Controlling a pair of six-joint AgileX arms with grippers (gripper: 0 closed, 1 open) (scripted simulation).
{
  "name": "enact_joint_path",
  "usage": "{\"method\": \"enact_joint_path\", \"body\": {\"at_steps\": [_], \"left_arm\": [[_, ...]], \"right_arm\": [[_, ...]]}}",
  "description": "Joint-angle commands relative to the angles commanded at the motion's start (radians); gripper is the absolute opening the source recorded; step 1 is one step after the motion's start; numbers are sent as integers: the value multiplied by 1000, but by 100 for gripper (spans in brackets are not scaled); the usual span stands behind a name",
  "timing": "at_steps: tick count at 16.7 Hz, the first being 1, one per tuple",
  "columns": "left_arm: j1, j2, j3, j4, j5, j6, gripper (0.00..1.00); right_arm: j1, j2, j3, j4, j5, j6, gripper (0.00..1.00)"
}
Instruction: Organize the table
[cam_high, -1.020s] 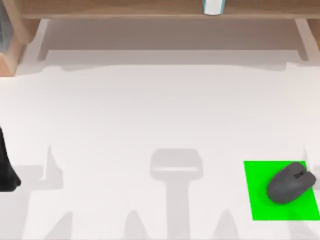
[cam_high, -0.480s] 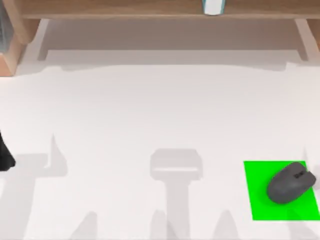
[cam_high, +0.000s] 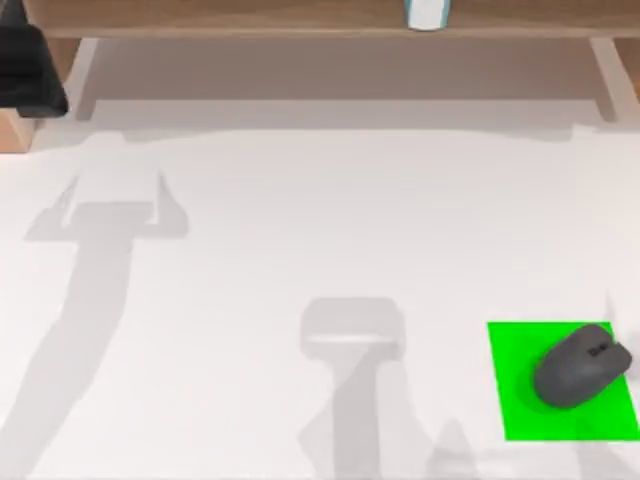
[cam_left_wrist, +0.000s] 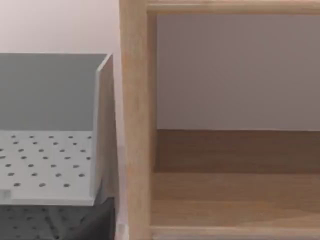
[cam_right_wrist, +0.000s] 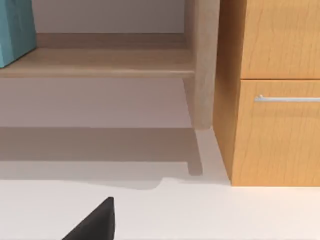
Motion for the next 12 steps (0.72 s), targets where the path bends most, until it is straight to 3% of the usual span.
{"method": "enact_joint_path", "body": {"at_steps": [12], "left_arm": [[-365, 1086, 845, 249, -335, 2, 100]], "right_arm": [[0, 0, 0, 0, 0, 0, 100]]}}
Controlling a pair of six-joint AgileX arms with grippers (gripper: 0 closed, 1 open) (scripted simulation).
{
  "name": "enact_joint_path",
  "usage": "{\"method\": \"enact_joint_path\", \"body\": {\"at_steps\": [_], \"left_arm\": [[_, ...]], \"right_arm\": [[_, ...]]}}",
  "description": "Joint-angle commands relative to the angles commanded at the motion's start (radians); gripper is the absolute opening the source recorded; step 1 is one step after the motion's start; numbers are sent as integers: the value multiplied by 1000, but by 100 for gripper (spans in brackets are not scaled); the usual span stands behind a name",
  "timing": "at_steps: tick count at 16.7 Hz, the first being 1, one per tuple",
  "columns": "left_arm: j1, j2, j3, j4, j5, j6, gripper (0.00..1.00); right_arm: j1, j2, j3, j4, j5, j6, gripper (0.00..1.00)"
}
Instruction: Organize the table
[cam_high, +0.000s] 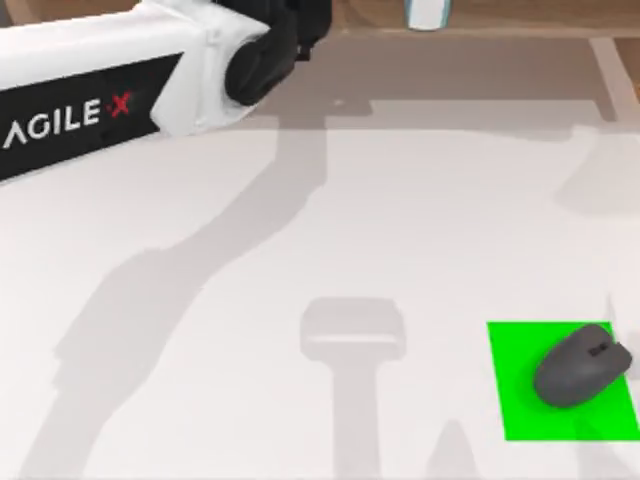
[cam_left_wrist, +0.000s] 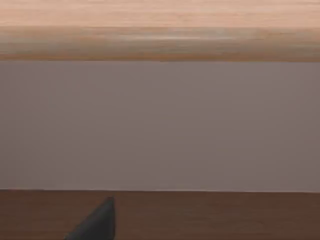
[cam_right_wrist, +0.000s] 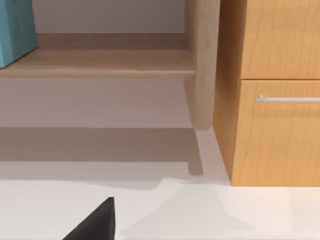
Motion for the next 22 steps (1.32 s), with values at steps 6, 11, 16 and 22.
{"method": "enact_joint_path", "body": {"at_steps": [6, 11, 16, 22], "left_arm": [[-123, 364, 286, 85, -113, 0, 100], [-166, 490, 387, 116, -151, -1, 100], [-162, 490, 385, 115, -151, -1, 100], [-147, 543, 483, 72, -131, -3, 100]], "right_arm": [[0, 0, 0, 0, 0, 0, 100], [0, 0, 0, 0, 0, 0, 100], [0, 0, 0, 0, 0, 0, 100], [0, 0, 0, 0, 0, 0, 100]]}}
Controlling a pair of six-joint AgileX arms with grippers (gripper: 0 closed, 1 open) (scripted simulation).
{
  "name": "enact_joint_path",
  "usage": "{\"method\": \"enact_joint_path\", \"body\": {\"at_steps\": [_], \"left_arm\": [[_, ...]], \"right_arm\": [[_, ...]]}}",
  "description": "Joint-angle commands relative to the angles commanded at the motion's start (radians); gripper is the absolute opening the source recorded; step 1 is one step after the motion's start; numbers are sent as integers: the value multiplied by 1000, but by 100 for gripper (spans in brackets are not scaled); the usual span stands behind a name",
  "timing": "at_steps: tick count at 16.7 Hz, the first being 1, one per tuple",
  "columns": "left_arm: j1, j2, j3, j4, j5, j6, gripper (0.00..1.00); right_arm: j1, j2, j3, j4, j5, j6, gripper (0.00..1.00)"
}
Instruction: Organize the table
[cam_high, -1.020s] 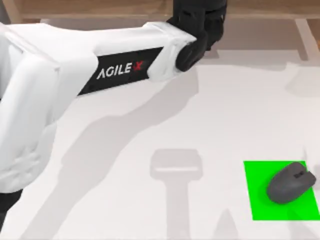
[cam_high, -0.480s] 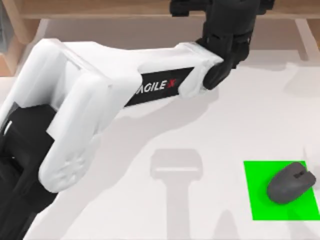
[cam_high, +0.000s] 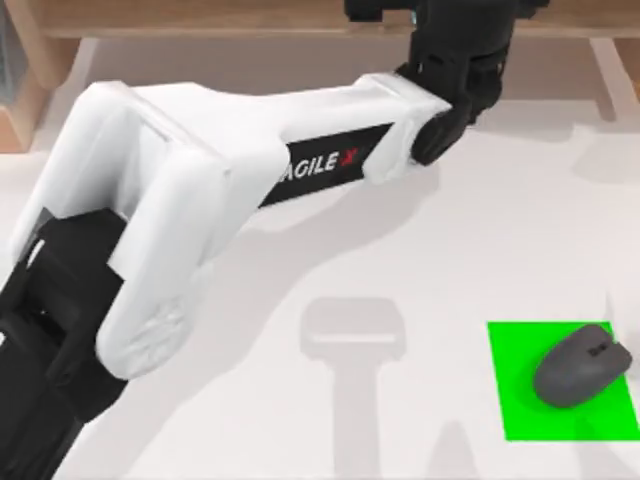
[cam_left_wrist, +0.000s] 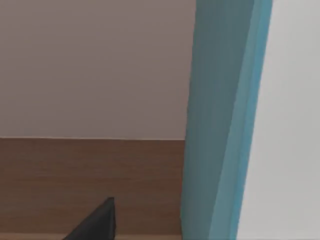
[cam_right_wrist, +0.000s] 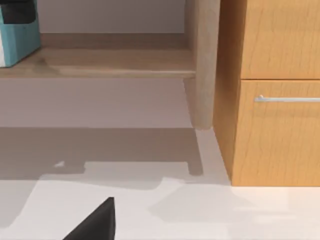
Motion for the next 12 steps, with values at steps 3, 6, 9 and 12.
{"method": "enact_joint_path", "body": {"at_steps": [3, 6, 9, 12], "left_arm": [[4, 14, 25, -11, 5, 0, 100], [4, 14, 25, -11, 5, 0, 92], [4, 14, 25, -11, 5, 0, 70], [4, 14, 25, -11, 5, 0, 47]], "right_arm": [[0, 0, 0, 0, 0, 0, 100], [0, 0, 0, 0, 0, 0, 100], [0, 0, 0, 0, 0, 0, 100], [0, 0, 0, 0, 0, 0, 100]]}}
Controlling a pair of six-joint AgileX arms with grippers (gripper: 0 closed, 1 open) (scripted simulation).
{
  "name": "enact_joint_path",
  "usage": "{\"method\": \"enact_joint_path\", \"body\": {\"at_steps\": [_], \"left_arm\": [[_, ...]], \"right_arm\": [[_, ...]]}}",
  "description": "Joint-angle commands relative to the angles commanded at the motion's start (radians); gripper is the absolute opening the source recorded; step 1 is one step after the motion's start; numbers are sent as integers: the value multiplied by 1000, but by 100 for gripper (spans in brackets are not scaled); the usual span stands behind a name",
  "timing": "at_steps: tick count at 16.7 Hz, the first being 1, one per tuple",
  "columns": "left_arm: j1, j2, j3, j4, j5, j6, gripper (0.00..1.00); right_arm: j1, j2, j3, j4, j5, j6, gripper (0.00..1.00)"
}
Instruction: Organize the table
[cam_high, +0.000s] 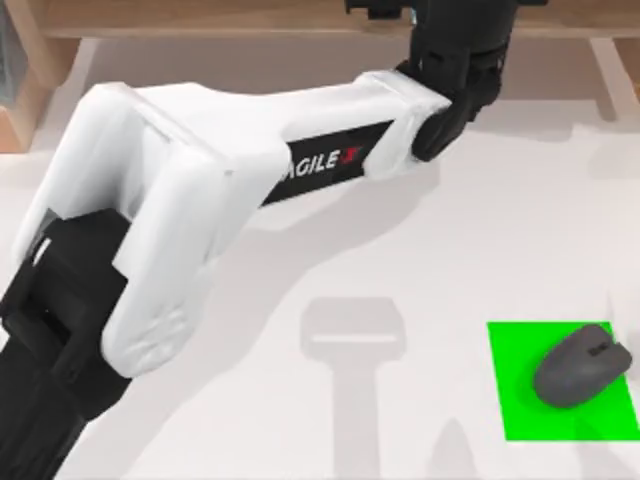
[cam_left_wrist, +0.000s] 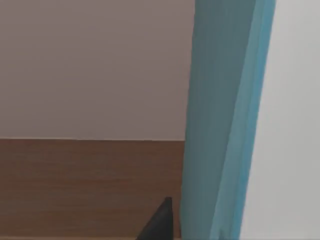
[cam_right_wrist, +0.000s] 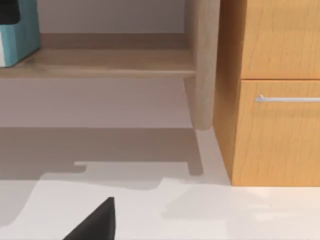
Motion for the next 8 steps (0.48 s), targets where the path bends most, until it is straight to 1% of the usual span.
{"method": "enact_joint_path", "body": {"at_steps": [6, 7, 8], "left_arm": [[0, 0, 0, 0, 0, 0, 2], [0, 0, 0, 0, 0, 0, 0], [0, 0, 0, 0, 0, 0, 0]], "right_arm": [[0, 0, 0, 0, 0, 0, 100], [0, 0, 0, 0, 0, 0, 100], [0, 0, 0, 0, 0, 0, 100]]}}
